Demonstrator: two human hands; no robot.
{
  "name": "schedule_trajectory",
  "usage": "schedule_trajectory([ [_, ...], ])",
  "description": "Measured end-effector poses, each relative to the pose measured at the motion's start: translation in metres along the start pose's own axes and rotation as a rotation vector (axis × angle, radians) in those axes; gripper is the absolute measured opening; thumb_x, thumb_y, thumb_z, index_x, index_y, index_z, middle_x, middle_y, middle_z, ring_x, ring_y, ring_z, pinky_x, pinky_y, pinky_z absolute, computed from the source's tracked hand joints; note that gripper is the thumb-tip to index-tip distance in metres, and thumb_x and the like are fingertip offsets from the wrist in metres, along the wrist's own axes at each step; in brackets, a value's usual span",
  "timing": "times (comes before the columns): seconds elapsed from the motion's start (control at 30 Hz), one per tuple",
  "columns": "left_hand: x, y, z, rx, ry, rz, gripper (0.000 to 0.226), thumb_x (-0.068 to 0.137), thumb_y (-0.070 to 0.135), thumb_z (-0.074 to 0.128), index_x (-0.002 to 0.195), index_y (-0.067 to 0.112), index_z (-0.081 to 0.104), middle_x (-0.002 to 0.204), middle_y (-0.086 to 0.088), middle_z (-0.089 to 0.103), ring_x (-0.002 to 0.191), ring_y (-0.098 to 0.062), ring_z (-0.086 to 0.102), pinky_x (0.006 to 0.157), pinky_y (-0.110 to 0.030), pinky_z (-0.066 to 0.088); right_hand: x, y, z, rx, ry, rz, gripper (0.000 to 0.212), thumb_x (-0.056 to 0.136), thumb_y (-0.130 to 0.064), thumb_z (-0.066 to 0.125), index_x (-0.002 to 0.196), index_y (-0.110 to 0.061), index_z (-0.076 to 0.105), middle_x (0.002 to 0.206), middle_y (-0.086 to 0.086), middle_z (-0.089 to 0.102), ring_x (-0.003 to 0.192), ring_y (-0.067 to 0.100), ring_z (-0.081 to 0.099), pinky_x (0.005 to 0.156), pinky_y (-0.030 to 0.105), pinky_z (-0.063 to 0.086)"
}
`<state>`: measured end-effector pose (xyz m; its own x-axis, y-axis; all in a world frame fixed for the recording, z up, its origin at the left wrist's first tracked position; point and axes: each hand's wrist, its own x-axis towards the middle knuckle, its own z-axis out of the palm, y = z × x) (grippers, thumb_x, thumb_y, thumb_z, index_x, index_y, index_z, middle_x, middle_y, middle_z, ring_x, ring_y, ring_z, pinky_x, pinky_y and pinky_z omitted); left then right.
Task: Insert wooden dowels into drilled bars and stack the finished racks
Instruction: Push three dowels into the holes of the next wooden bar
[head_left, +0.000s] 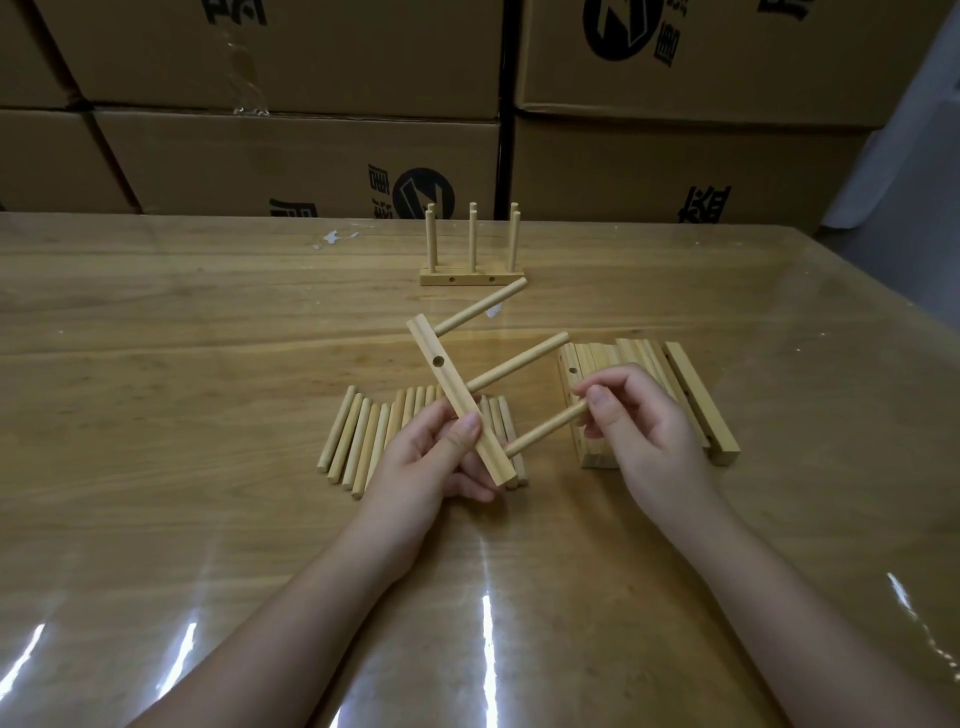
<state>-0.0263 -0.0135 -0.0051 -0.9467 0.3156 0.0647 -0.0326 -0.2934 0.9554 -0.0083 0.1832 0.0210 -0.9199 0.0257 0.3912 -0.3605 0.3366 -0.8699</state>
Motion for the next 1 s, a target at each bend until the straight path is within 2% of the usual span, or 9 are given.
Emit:
schedule_trajectory([
  [0.1,0.0008,-0.0011,-0.0002,-0.002,0.027,0.009,0.035,0.070,0.047,0.068,0.096,0.023,0.070,0.068,-0.008,0.066,0.059,-0.015,0.063,0.051,-0.022,0.053,0.0008,-0.0009,0.0011,0.055,-0.031,0.038,0.011,0.093,-0.011,0.052,0.091,-0.017,0.061,0.076,-0.006,0.065,0.070,0.006,0.063,0.066,0.016,0.051],
  [0.2,0.0014,-0.0018,-0.0003,0.012,0.031,0.024,0.030,0.071,0.046,0.066,0.092,0.025,0.070,0.068,-0.005,0.067,0.059,-0.013,0.063,0.051,-0.021,0.053,0.0015,-0.0012,0.0014,0.130,-0.054,0.087,0.011,0.092,-0.011,0.051,0.089,-0.013,0.061,0.069,-0.006,0.065,0.065,0.007,0.062,0.064,0.016,0.050],
  [0.37,0.0007,-0.0017,-0.0021,0.061,0.007,0.030,0.028,0.083,0.037,0.059,0.097,0.012,0.063,0.068,-0.003,0.066,0.062,-0.014,0.063,0.052,-0.020,0.051,0.0019,-0.0042,0.0006,0.221,-0.076,0.103,0.017,0.087,-0.022,0.051,0.092,-0.009,0.060,0.067,-0.004,0.064,0.064,0.009,0.061,0.064,0.017,0.051],
  [0.47,0.0006,-0.0010,-0.0019,0.070,-0.001,0.032,0.029,0.083,0.036,0.056,0.095,0.010,0.062,0.066,-0.002,0.065,0.061,-0.014,0.062,0.050,-0.019,0.050,0.0016,-0.0038,0.0015,0.254,-0.085,0.110,0.020,0.086,-0.026,0.050,0.091,-0.009,0.059,0.067,-0.004,0.064,0.064,0.009,0.062,0.064,0.018,0.051],
  [0.7,0.0022,-0.0037,-0.0043,0.085,-0.005,0.023,0.045,0.074,0.049,0.064,0.101,0.012,0.063,0.068,0.000,0.066,0.061,-0.011,0.062,0.053,-0.019,0.051,0.0022,-0.0015,-0.0010,0.255,-0.110,0.113,0.020,0.084,-0.028,0.052,0.090,-0.011,0.059,0.067,-0.003,0.064,0.063,0.009,0.061,0.063,0.019,0.051],
  [1.0,0.0011,-0.0047,-0.0047,0.134,-0.007,0.044,0.042,0.079,0.046,0.062,0.106,0.013,0.061,0.078,-0.001,0.070,0.065,-0.009,0.065,0.055,-0.019,0.053,0.0029,0.0022,-0.0030,0.231,-0.133,0.126,0.011,0.092,-0.015,0.050,0.089,-0.012,0.060,0.063,-0.003,0.061,0.059,0.009,0.057,0.061,0.021,0.051],
])
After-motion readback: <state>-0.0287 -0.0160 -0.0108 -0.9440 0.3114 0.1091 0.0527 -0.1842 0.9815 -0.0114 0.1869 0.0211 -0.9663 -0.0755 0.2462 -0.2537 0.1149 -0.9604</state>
